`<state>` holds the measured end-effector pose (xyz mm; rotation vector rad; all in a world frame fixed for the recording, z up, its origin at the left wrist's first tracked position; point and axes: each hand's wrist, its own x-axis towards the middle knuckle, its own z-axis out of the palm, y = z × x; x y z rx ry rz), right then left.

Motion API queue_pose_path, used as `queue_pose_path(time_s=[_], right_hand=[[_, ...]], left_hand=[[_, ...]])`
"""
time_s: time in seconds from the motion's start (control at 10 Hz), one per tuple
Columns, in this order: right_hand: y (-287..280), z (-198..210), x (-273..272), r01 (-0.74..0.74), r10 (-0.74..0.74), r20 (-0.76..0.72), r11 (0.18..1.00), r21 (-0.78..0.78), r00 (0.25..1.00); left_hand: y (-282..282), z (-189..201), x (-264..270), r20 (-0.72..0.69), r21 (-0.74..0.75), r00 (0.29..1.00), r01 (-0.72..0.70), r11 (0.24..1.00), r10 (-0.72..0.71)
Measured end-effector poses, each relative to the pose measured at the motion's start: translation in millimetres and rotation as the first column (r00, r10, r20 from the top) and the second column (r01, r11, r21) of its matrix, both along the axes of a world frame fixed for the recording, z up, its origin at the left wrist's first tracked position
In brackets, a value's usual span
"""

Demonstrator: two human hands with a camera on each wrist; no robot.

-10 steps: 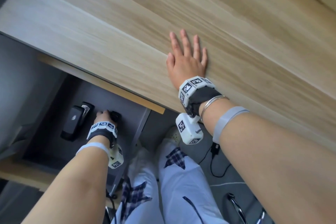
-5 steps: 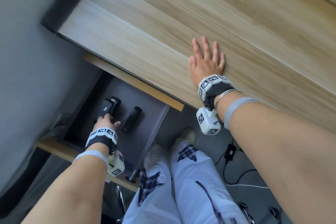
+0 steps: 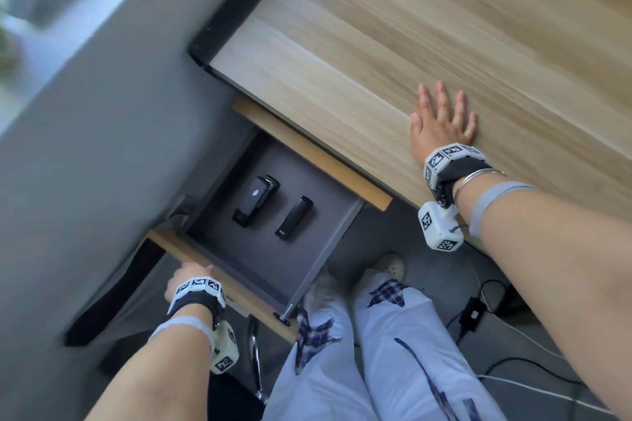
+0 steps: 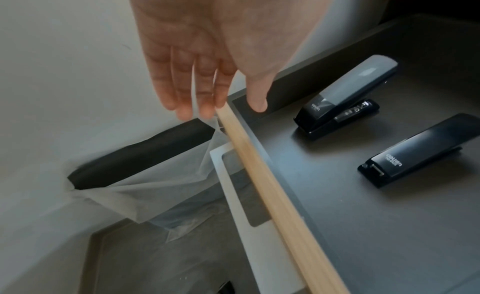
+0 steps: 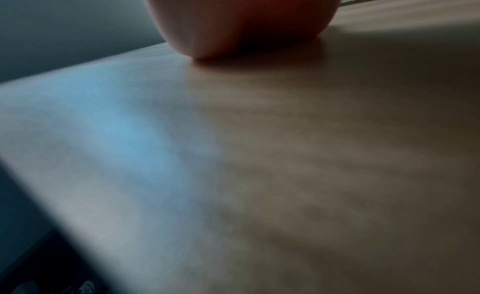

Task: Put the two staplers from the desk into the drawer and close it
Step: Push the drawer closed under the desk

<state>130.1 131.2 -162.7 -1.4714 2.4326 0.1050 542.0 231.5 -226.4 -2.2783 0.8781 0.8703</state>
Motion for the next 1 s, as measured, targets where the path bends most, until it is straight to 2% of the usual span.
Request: queue_pose_path(time_s=[0.1, 0.2, 0.3, 0.5, 0.6, 0.7, 0.8, 1.0], right_hand=[[-0.2, -0.4, -0.6, -0.003, 0.003, 0.000, 1.000, 0.002, 1.000], [-0.7, -0.5, -1.1, 0.000, 0.000, 0.005, 1.000, -0.001, 1.000], [-0.6, -1.2, -1.4, -0.005, 0.005, 0.002, 1.000, -0.009, 1.000], [0.4, -1.6, -1.4, -0.008, 0.009, 0.001, 1.000, -0.026, 1.000], [0.2, -0.8, -1.4, -0.008, 0.008, 0.008, 1.000, -0.018, 1.000], [-0.3, -0.5, -1.5, -0.011, 0.011, 0.006, 1.000, -0.021, 1.000], [-0.2, -1.2, -1.9, -0.010, 0.011, 0.007, 1.000, -0.017, 1.000], [-0.1, -1.7, -2.7, -0.011, 0.011, 0.011, 1.000, -0.022, 1.000]], left_hand=[[11.6, 0.1, -10.5, -0.049, 0.071, 0.998, 0.034, 0.997, -0.031], [13.7, 16.5, -31.7, -0.119, 0.267, 0.979, 0.191, 0.945, -0.164], [13.6, 19.1, -38.7, -0.125, 0.305, 0.972, 0.227, 0.925, -0.197], [8.4, 7.1, -44.2, -0.106, 0.076, 0.990, 0.103, 0.992, -0.095], [-2.5, -1.8, -53.9, -0.121, 0.008, 0.992, 0.039, 0.999, -0.037], [-18.4, -6.9, -67.3, -0.173, -0.063, 0.981, -0.103, 0.993, 0.091], [-36.1, -10.9, -82.1, -0.210, -0.101, 0.970, -0.148, 0.984, 0.125], [-65.4, -9.9, -115.8, -0.331, -0.179, 0.940, -0.150, 0.972, 0.084]])
